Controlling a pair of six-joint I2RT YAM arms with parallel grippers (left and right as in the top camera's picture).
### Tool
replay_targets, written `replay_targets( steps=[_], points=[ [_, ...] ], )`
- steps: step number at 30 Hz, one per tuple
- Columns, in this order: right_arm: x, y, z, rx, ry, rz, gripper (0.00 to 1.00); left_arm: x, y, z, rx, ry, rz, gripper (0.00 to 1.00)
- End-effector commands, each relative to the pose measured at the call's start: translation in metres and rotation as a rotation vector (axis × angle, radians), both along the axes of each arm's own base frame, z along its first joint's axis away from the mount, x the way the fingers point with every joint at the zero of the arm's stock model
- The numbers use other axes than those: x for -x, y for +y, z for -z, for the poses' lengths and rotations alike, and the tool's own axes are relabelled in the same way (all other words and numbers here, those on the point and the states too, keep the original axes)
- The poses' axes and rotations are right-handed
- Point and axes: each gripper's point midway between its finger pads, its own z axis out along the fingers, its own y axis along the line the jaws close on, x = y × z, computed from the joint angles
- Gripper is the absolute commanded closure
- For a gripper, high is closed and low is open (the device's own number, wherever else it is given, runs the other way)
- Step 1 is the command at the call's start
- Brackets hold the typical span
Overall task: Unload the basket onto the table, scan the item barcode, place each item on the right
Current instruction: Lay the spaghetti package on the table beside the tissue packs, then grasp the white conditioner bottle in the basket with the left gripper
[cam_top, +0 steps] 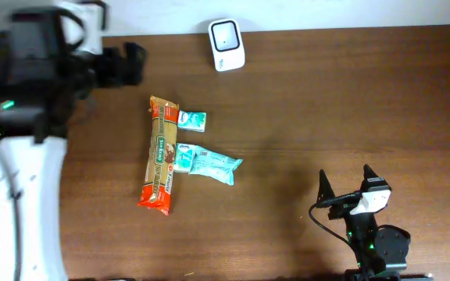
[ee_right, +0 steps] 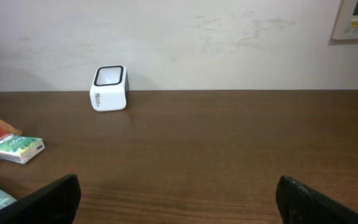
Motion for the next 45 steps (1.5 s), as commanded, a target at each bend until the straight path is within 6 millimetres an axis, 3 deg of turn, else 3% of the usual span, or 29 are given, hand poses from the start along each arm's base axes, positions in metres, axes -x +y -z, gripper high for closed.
replay_targets(
  steps=[1, 2, 3, 4, 6, 8, 12, 14, 16, 21, 36, 40, 43, 45],
  points=[
    [0.0, -0.003, 0.003, -0.007, 0.003, 0.012, 0.01, 0.027, 0.097, -0.076, -0.161, -0.204, -0.327, 0.01],
    [0.0, -0.003, 0.003, -0.007, 0.003, 0.012, 0.01, 0.039, 0.134, -0.096, -0.196, -0.259, -0.456, 0.01],
    [0.0, -0.003, 0.003, -0.007, 0.003, 0.012, 0.01, 0.046, 0.156, -0.104, -0.217, -0.282, -0.53, 0.01],
    [0.0, -0.003, 0.003, -0.007, 0.003, 0.012, 0.01, 0.058, 0.192, -0.113, -0.252, -0.31, -0.654, 0.01],
    [0.0, -0.002, 0.003, -0.007, 0.003, 0.012, 0.01, 0.076, 0.249, -0.109, -0.291, -0.286, -0.824, 0.01],
    [0.0, -0.003, 0.003, -0.007, 0.003, 0.012, 0.01, 0.081, 0.272, -0.096, -0.295, -0.242, -0.876, 0.01],
    [0.0, -0.003, 0.003, -0.007, 0.003, 0.012, 0.01, 0.088, 0.314, -0.042, -0.279, -0.063, -0.95, 0.01],
    [0.0, -0.003, 0.003, -0.007, 0.003, 0.012, 0.01, 0.088, 0.336, -0.005, -0.264, 0.033, -0.977, 0.01],
    [0.0, -0.003, 0.003, -0.007, 0.003, 0.012, 0.01, 0.088, 0.348, 0.024, -0.25, 0.106, -0.988, 0.01],
    [0.0, -0.003, 0.003, -0.007, 0.003, 0.012, 0.01, 0.084, 0.373, 0.073, -0.274, 0.243, -0.963, 0.01],
    [0.0, -0.003, 0.003, -0.007, 0.003, 0.012, 0.01, 0.072, 0.391, 0.147, -0.37, 0.462, -0.792, 0.0],
    [0.0, -0.003, 0.003, -0.007, 0.003, 0.012, 0.01, 0.067, 0.396, 0.177, -0.396, 0.535, -0.72, 0.0],
    [0.0, -0.003, 0.003, -0.007, 0.003, 0.012, 0.01, 0.062, 0.399, 0.212, -0.394, 0.609, -0.656, 0.01],
    [0.0, -0.003, 0.003, -0.007, 0.003, 0.012, 0.01, 0.061, 0.4, 0.222, -0.398, 0.63, -0.634, 0.02]
  ],
)
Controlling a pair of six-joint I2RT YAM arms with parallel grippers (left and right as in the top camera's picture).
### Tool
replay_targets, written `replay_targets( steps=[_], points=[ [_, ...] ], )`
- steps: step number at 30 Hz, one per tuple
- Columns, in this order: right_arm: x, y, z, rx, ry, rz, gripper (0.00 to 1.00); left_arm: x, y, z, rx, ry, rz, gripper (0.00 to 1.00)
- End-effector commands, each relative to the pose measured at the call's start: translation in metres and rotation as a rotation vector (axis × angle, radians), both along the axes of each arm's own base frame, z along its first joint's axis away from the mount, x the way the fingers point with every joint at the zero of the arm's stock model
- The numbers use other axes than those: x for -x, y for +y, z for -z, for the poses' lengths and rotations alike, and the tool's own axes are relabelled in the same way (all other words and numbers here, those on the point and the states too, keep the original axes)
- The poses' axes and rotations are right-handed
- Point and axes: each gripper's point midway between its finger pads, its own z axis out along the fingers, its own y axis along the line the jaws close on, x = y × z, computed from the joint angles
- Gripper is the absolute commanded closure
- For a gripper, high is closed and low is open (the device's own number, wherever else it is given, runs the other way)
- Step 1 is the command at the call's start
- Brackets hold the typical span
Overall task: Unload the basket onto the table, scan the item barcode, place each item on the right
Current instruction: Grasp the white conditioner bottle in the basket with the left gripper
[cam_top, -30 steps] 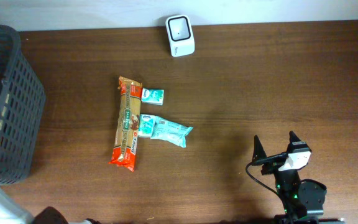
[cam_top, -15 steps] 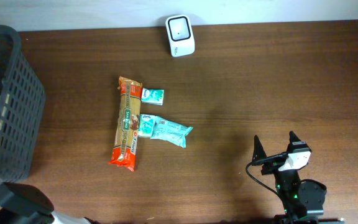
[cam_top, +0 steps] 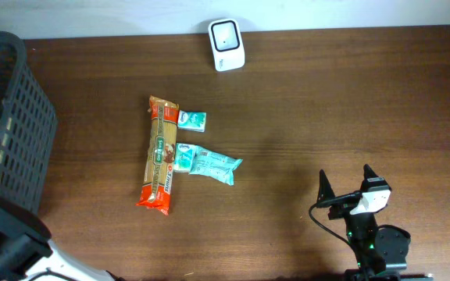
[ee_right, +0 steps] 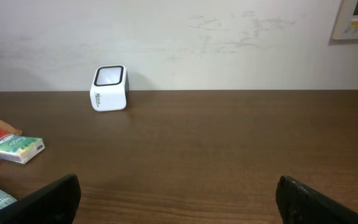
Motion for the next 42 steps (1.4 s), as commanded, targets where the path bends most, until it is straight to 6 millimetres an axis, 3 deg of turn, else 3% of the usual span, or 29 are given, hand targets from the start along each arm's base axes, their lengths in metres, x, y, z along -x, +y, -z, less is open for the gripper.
replay_targets(
  steps=[1, 9, 17, 22, 24, 25, 26, 27, 28, 29, 32, 36, 39, 42],
  points=[
    [0.0, -0.003, 0.003, -0.008, 0.003, 0.012, 0.01, 0.0, 0.005, 0.031, 0.027, 0.072, 0.039, 0.01],
    [0.0, -0.002, 0.003, -0.008, 0.003, 0.012, 0.01, -0.017, 0.008, 0.066, 0.057, 0.094, 0.138, 0.01],
    [0.0, -0.003, 0.003, -0.008, 0.003, 0.012, 0.01, -0.032, 0.022, 0.067, -0.019, 0.087, 0.208, 0.03],
    [0.0, -0.003, 0.003, -0.008, 0.003, 0.012, 0.01, -0.035, 0.019, 0.108, 0.049, 0.125, 0.237, 0.06],
    [0.0, -0.003, 0.003, -0.008, 0.003, 0.012, 0.01, -0.035, 0.017, 0.123, 0.071, 0.144, 0.24, 0.16],
    [0.0, -0.003, 0.003, -0.008, 0.003, 0.012, 0.01, -0.034, 0.016, 0.129, 0.082, 0.154, 0.241, 0.3],
    [0.0, -0.003, 0.003, -0.008, 0.003, 0.012, 0.01, -0.033, 0.015, 0.135, 0.092, 0.162, 0.241, 0.46],
    [0.0, -0.003, 0.003, -0.008, 0.003, 0.012, 0.01, -0.033, 0.015, 0.138, 0.097, 0.165, 0.241, 0.74],
    [0.0, -0.003, 0.003, -0.008, 0.003, 0.012, 0.01, -0.033, 0.015, 0.137, 0.096, 0.165, 0.241, 0.92],
    [0.0, -0.003, 0.003, -0.008, 0.003, 0.012, 0.01, -0.033, 0.015, 0.137, 0.095, 0.164, 0.241, 1.0],
    [0.0, -0.003, 0.003, -0.008, 0.003, 0.012, 0.01, -0.034, 0.013, 0.136, 0.097, 0.164, 0.241, 1.0],
    [0.0, -0.003, 0.003, -0.008, 0.003, 0.012, 0.01, -0.047, -0.001, 0.102, 0.053, 0.13, 0.274, 1.0],
    [0.0, -0.003, 0.003, -0.008, 0.003, 0.012, 0.01, -0.057, -0.013, 0.046, -0.01, 0.029, 0.251, 1.0],
    [0.0, -0.003, 0.003, -0.008, 0.003, 0.012, 0.01, -0.055, -0.022, -0.02, -0.052, -0.129, 0.152, 1.0]
  ],
)
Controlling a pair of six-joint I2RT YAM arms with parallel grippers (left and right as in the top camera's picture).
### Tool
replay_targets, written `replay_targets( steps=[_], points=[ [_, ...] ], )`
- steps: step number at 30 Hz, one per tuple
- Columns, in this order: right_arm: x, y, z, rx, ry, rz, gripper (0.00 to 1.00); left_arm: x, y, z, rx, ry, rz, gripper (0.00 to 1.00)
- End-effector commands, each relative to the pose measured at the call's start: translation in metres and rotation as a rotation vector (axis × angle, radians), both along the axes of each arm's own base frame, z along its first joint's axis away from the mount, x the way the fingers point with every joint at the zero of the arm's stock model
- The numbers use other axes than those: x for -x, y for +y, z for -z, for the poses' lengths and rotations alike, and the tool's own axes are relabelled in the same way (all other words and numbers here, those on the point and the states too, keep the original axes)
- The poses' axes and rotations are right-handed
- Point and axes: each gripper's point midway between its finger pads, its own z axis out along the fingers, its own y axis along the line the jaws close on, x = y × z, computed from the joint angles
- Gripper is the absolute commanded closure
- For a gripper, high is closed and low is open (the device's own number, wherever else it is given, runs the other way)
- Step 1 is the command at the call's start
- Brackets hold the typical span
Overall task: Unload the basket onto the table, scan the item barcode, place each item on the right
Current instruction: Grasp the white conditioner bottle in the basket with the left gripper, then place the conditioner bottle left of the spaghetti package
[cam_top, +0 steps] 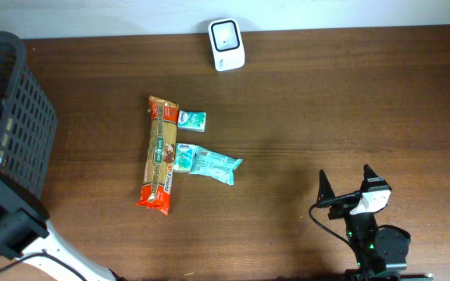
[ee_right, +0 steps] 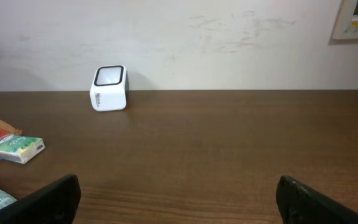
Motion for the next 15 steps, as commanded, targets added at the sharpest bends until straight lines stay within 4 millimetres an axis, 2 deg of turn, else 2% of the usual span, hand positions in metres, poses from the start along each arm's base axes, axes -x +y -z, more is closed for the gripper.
replay_targets(
  steps=[1, 3, 5, 6, 8, 9, 11, 13, 14, 15],
  points=[
    [0.0, -0.003, 0.003, -0.007, 0.003, 0.012, 0.01, 0.002, -0.011, -0.126, -0.077, -0.292, -0.126, 1.0],
    [0.0, -0.003, 0.003, -0.007, 0.003, 0.012, 0.01, 0.012, -0.02, -0.174, -0.086, -0.416, -0.19, 1.0],
    [0.0, -0.003, 0.003, -0.007, 0.003, 0.012, 0.01, 0.013, -0.046, -0.221, -0.054, -0.55, -0.115, 1.0],
    [0.0, -0.003, 0.003, -0.007, 0.003, 0.012, 0.01, 0.015, -0.063, -0.254, -0.025, -0.657, -0.089, 1.0],
    [0.0, -0.003, 0.003, -0.007, 0.003, 0.012, 0.01, 0.022, -0.086, -0.296, 0.006, -0.786, -0.051, 1.0],
    [0.0, -0.003, 0.003, -0.007, 0.003, 0.012, 0.01, 0.028, -0.104, -0.323, 0.024, -0.867, -0.018, 1.0],
    [0.0, -0.003, 0.003, -0.007, 0.003, 0.012, 0.01, 0.038, -0.127, -0.352, 0.032, -0.938, 0.034, 1.0],
    [0.0, -0.003, 0.003, -0.007, 0.003, 0.012, 0.01, 0.054, -0.177, -0.375, 0.081, -0.976, 0.137, 1.0],
    [0.0, -0.003, 0.003, -0.007, 0.003, 0.012, 0.01, 0.059, -0.197, -0.374, 0.124, -0.96, 0.164, 1.0],
    [0.0, -0.003, 0.003, -0.007, 0.003, 0.012, 0.01, 0.061, -0.23, -0.358, 0.211, -0.894, 0.199, 1.0]
  ],
)
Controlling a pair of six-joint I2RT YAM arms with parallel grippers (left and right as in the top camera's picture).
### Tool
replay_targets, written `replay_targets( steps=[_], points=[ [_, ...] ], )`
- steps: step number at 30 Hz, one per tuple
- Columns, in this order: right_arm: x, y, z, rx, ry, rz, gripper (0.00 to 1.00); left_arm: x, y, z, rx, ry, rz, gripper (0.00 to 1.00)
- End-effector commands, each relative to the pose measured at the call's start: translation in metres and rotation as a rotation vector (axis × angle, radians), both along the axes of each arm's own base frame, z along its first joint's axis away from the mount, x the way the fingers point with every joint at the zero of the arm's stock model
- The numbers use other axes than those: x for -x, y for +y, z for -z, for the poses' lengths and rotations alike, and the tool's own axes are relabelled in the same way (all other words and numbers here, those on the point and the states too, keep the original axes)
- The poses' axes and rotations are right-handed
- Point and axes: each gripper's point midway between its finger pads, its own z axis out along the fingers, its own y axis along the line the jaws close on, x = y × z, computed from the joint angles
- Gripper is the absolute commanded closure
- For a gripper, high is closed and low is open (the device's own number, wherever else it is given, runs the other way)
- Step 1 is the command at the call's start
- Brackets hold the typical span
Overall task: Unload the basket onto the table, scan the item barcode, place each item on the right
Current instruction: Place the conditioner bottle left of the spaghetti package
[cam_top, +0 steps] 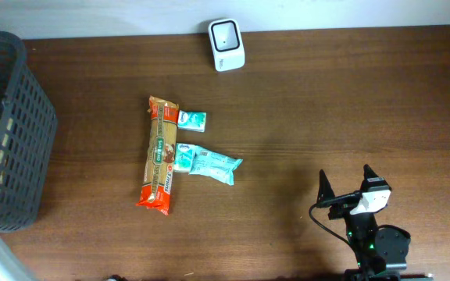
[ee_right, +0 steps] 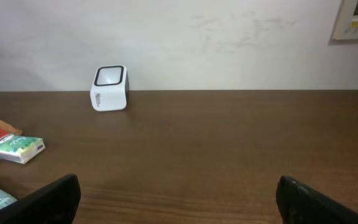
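Mid-left on the brown table lie a long orange-red packet, a small teal-and-white box, a second small box and a teal pouch. The white barcode scanner stands at the far edge, and it shows in the right wrist view as the scanner. My right gripper rests open at the near right, apart from all items. In its own view the right gripper holds nothing. The left gripper is out of view; only a pale blur of that arm shows.
A dark mesh basket stands at the table's left edge with something pale inside. The small box and the end of the packet show at the left of the right wrist view. A white wall runs behind the table.
The left arm's dark part at the bottom-left corner has gone; only a pale blur is left there. The items, the scanner and my right gripper have not moved.
At first the left arm hung over the table's left side and hid the basket. Then it stood at the bottom-left corner with the basket uncovered, and it was still there later. Now it is almost out of view. The right arm stayed still.
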Motion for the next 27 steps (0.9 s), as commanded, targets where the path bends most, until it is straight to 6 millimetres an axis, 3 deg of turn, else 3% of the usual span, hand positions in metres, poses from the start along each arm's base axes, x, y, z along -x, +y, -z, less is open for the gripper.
replay_targets(
  steps=[1, 2, 4, 6, 7, 10, 12, 15, 19, 27],
  points=[
    [0.0, -0.003, 0.003, -0.007, 0.003, 0.012, 0.01, 0.009, -0.086, -0.006, 0.094, 0.01, 0.213, 1.0],
    [0.0, -0.003, 0.003, -0.007, 0.003, 0.012, 0.01, 0.007, -0.106, 0.011, 0.133, 0.076, 0.263, 1.0],
    [0.0, -0.003, 0.003, -0.007, 0.003, 0.012, 0.01, 0.002, -0.156, 0.064, 0.226, 0.277, 0.389, 1.0],
    [0.0, -0.003, 0.003, -0.007, 0.003, 0.012, 0.01, 0.0, -0.186, 0.109, 0.262, 0.429, 0.451, 1.0],
    [0.0, -0.003, 0.003, -0.007, 0.003, 0.012, 0.01, 0.0, -0.202, 0.147, 0.272, 0.541, 0.476, 1.0],
    [0.0, -0.003, 0.003, -0.007, 0.003, 0.012, 0.01, 0.002, -0.221, 0.226, 0.297, 0.729, 0.494, 1.0],
    [0.0, -0.003, 0.003, -0.007, 0.003, 0.012, 0.01, 0.005, -0.222, 0.277, 0.35, 0.814, 0.463, 1.0],
    [0.0, -0.003, 0.003, -0.007, 0.003, 0.012, 0.01, 0.009, -0.22, 0.336, 0.363, 0.863, 0.441, 1.0],
    [0.0, -0.003, 0.003, -0.007, 0.003, 0.012, 0.01, 0.007, -0.197, 0.366, 0.306, 0.858, 0.297, 1.0],
    [0.0, -0.003, 0.003, -0.007, 0.003, 0.012, 0.01, 0.011, -0.2, 0.408, 0.315, 0.891, 0.301, 1.0]
  ],
)
